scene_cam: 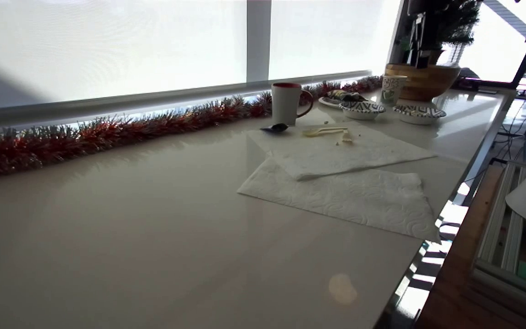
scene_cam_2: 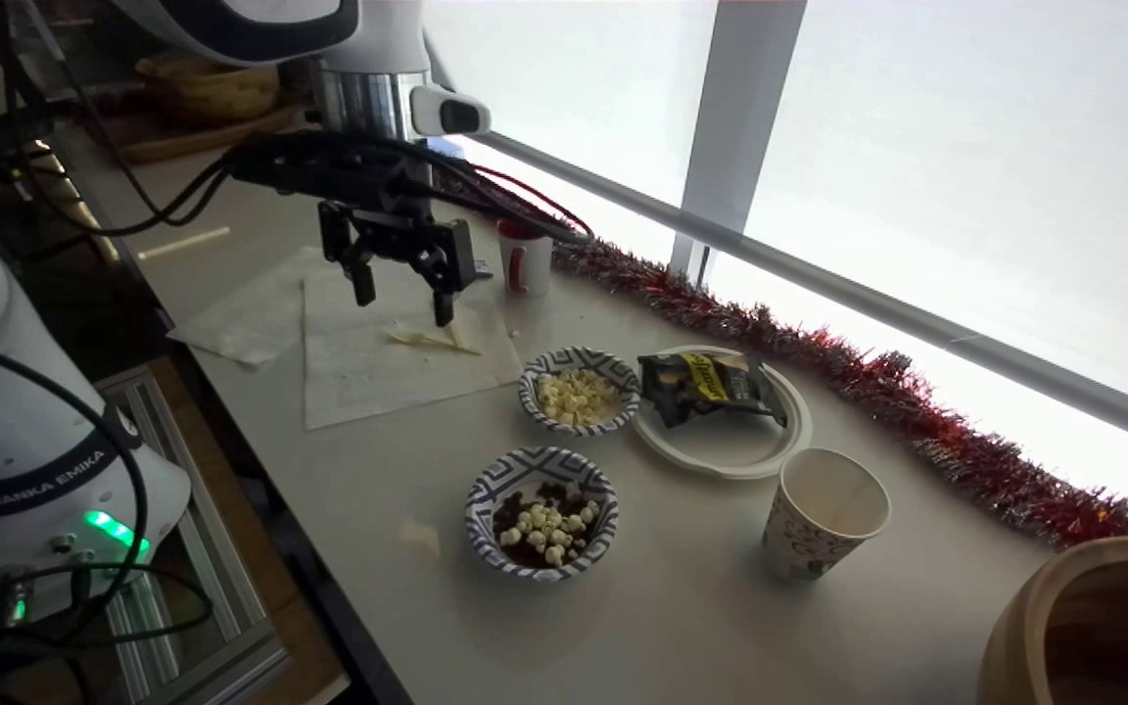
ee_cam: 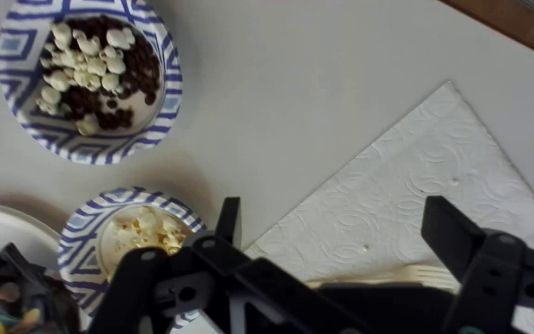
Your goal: Move the contents from one bowl to the next
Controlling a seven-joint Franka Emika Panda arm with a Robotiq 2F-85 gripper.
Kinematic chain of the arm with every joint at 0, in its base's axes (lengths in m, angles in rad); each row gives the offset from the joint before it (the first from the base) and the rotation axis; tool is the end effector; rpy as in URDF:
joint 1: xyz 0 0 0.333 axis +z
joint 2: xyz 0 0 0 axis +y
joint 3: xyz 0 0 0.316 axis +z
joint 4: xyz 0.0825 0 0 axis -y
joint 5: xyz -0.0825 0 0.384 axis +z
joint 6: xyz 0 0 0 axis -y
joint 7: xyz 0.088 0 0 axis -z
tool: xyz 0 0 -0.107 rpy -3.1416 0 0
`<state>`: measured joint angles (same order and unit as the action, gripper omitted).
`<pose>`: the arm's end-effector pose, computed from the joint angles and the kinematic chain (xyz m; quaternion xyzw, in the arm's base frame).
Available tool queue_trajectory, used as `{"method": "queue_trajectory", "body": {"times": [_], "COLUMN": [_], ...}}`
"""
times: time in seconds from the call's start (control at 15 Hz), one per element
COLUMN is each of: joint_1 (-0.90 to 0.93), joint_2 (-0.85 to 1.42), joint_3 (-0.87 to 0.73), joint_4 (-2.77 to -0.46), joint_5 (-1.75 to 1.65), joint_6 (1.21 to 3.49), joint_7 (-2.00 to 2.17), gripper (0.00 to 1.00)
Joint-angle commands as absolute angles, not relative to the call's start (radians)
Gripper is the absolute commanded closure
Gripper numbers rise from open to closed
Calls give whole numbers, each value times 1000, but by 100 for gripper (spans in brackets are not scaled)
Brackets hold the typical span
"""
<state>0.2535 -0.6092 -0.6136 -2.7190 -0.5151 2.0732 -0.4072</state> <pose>0.3286 -0.1309 0.3661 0.9752 0.2122 -0.0526 0.0352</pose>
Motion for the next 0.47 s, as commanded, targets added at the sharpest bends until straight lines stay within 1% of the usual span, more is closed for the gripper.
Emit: {"method": "queue_trajectory", "body": {"times": [0.0,0.07,0.2,0.4], "joint_1": [9,23,-28,-27], "joint_2": [-823,-669,-713,-676], "joint_3": [-422,-421,-383,-377], "joint_4": [-2749,-2723,-2724,-2726], "joint_5": [-365,-375,-366,-365], "joint_6": [1964,2037,2021,2034], "joint_7": [-415,-456,-474,-475], "gripper": [0,0,0,0]}}
